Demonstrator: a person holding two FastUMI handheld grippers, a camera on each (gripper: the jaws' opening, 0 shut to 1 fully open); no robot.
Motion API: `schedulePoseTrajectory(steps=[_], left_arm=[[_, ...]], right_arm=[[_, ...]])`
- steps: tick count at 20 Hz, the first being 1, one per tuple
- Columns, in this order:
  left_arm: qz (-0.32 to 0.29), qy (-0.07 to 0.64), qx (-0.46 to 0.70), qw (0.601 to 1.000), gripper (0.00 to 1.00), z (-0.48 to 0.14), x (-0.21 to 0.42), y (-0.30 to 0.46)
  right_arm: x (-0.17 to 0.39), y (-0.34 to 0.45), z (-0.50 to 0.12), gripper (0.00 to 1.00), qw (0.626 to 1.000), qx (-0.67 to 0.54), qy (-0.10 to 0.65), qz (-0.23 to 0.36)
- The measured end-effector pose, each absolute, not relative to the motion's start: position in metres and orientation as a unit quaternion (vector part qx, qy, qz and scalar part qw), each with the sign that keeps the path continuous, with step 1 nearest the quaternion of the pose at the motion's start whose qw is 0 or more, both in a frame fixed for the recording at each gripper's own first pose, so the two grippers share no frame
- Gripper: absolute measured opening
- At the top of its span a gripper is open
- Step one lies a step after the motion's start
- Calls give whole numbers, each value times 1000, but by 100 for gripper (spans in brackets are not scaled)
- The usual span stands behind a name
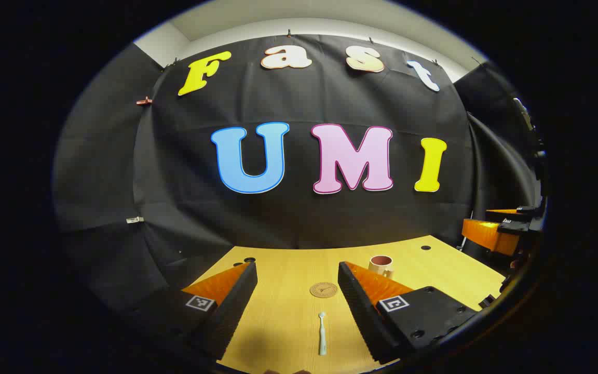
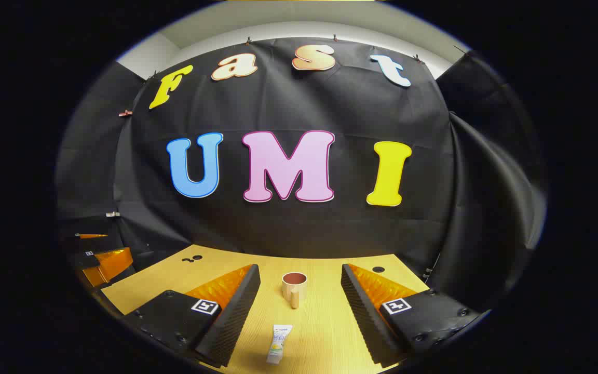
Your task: Put the toothbrush and toothpaste on the desktop into the cup, then pick up the cup and place it on the coaster on the desktop.
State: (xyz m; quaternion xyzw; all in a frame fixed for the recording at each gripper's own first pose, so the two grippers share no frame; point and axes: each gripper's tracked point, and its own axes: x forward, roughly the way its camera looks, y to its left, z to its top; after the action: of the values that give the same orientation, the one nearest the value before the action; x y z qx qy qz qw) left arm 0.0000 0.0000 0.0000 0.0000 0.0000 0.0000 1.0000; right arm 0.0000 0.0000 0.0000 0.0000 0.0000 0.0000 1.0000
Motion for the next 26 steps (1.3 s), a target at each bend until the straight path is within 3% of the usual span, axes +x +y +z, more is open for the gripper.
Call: schedulePoseTrajectory(steps=[26], left_arm=[[6,32,8,999,99,-32,41,-13]], right_arm=[[44,-7,-70,97,993,31,113,10]])
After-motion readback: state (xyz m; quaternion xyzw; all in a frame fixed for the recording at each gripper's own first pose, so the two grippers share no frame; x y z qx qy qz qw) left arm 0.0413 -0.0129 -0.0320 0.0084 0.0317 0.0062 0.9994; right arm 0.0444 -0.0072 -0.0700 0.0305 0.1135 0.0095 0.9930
